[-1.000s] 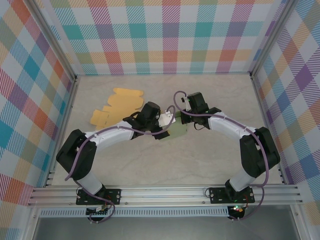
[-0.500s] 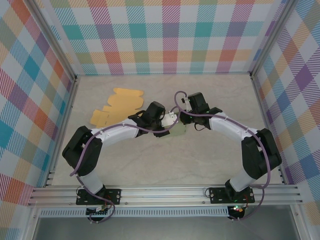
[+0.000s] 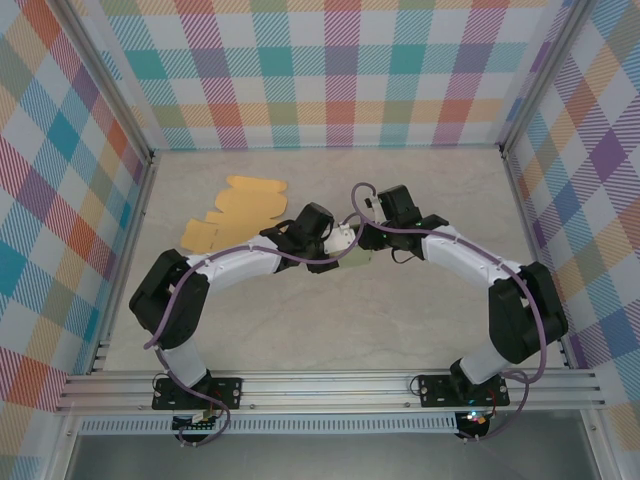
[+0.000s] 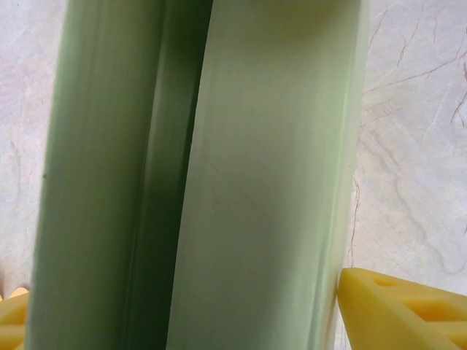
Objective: Fold the paper box
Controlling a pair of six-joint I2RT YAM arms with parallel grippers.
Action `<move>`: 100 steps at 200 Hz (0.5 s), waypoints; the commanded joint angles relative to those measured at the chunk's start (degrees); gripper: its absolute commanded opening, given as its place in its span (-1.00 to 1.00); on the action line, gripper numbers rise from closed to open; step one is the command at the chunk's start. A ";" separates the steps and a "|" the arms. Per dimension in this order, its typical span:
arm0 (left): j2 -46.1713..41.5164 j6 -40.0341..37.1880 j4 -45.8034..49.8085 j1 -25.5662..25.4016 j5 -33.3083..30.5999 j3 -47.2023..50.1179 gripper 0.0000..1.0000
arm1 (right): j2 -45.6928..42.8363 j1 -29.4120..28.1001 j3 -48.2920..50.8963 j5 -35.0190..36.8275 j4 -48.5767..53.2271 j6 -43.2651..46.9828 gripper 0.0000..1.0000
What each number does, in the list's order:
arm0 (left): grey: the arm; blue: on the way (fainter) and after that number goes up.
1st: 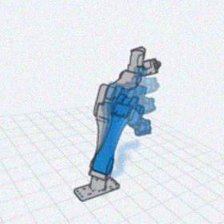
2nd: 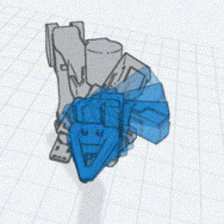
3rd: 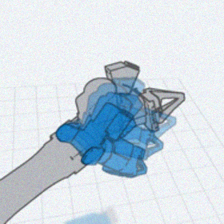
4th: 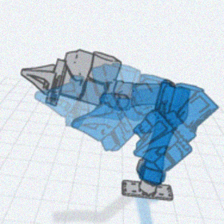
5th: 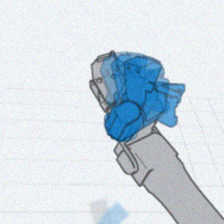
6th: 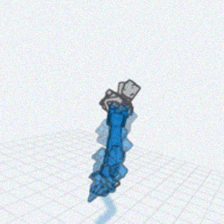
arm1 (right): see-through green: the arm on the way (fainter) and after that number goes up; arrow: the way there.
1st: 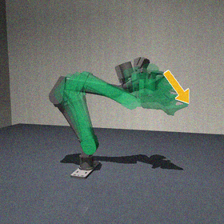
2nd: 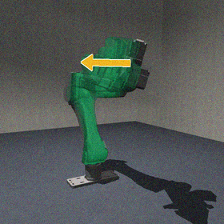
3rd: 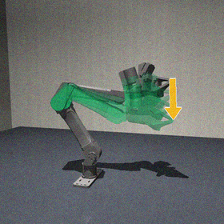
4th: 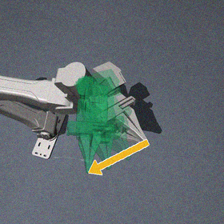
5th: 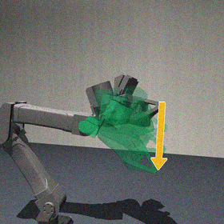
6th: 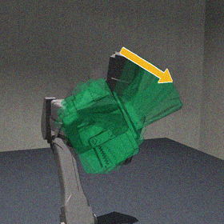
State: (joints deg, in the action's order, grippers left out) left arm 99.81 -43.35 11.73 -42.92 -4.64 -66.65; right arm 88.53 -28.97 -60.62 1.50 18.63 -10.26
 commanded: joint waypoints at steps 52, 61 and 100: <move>1.08 -1.21 1.89 -1.15 -1.58 -1.99 0.48 | -8.69 -0.03 -0.11 -0.33 5.44 -2.17 0.15; 1.02 -1.40 1.90 -1.16 -1.60 -2.03 0.39 | -9.77 0.20 -0.18 -0.51 5.85 -2.92 0.20; 1.16 -1.83 2.77 -1.55 -1.99 -2.51 0.09 | -9.36 2.87 -3.47 -1.96 8.09 -6.55 0.29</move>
State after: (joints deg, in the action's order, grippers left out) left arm 100.20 -44.60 12.78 -43.55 -5.93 -67.44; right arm 78.04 -27.92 -61.08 1.26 23.97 -13.56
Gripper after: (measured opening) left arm 0.608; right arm 0.644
